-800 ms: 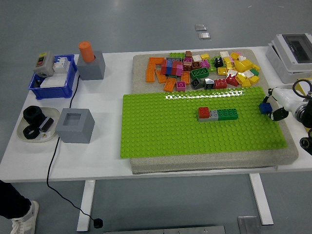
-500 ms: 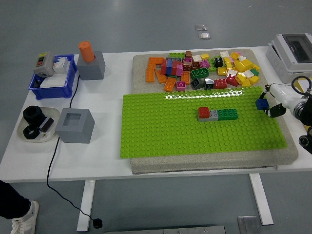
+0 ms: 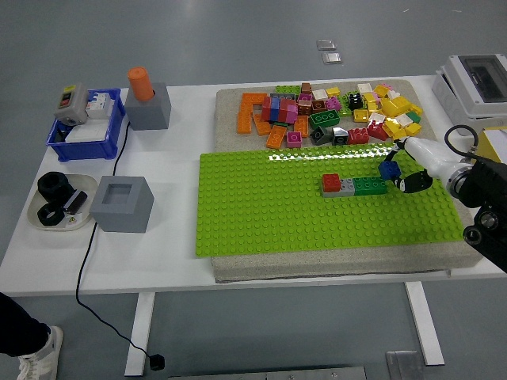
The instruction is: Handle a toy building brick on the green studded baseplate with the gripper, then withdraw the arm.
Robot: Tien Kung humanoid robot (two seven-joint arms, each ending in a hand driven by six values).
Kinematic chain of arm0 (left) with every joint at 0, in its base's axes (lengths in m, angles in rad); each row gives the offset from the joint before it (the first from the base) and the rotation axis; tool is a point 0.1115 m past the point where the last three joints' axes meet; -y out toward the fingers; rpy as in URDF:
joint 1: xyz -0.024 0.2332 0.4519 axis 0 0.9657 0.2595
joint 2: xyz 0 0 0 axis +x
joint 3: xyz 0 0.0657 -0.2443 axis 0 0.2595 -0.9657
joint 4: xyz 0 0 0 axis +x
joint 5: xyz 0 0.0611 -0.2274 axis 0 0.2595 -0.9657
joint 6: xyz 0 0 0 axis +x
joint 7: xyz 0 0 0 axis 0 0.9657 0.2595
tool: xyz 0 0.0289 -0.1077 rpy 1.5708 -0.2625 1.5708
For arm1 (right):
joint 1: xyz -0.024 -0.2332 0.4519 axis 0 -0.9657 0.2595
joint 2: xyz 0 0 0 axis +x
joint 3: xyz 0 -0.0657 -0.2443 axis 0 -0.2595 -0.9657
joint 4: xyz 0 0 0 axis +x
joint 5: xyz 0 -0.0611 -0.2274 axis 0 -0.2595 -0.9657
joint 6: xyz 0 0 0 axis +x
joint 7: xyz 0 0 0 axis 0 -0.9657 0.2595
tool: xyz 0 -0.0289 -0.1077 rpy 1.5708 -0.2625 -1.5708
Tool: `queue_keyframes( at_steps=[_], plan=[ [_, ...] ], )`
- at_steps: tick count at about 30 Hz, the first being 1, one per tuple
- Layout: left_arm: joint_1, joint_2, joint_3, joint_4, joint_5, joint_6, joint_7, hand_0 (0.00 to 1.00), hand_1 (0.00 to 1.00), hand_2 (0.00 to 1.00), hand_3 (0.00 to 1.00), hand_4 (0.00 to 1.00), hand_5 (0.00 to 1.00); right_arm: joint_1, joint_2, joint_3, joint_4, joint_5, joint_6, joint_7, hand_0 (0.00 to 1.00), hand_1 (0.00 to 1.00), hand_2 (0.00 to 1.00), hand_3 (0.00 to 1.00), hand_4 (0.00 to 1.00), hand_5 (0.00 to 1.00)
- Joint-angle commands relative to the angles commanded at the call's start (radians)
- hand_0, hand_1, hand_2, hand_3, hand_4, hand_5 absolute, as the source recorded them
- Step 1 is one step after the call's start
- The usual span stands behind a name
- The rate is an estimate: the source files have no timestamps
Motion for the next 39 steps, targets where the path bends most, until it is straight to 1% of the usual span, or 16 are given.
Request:
queue_keyframes(
  at_steps=[7, 12, 18, 26, 39],
  plan=[
    [0.002, -0.002, -0.001, 0.0, 0.0, 0.0, -0.001, 0.596, 0.616, 0.543, 0.596, 0.757, 0.205, -0.019, 0.062, 0.013, 0.024, -0.018, -0.003, -0.005, 0.943, 0.94, 0.939, 0.575, 0.588, 0.055],
    [0.002, -0.002, -0.001, 0.0, 0.002, -0.001, -0.001, 0.596, 0.616, 0.544, 0.597, 0.758, 0.205, -0.023, 0.092, 0.016, 0.022, -0.027, -0.005, -0.005, 0.943, 0.94, 0.939, 0.573, 0.586, 0.055],
    [0.003, -0.002, -0.001, 0.0, 0.004, -0.001, -0.001, 0.596, 0.616, 0.544, 0.597, 0.759, 0.207, -0.022, 0.107, 0.024, 0.017, -0.037, -0.006, -0.006, 0.952, 0.94, 0.938, 0.576, 0.585, 0.058],
    [0.004, -0.003, -0.004, 0.0, 0.007, -0.001, 0.0, 0.596, 0.616, 0.544, 0.597, 0.759, 0.206, -0.027, 0.118, 0.027, 0.005, -0.041, -0.004, -0.006, 0.953, 0.94, 0.937, 0.577, 0.588, 0.065],
    [0.006, -0.001, -0.008, 0.0, 0.016, -0.002, 0.0, 0.596, 0.618, 0.544, 0.597, 0.762, 0.209, -0.025, 0.146, 0.02, -0.036, -0.04, -0.004, -0.002, 0.951, 0.937, 0.936, 0.577, 0.588, 0.067]
  ],
)
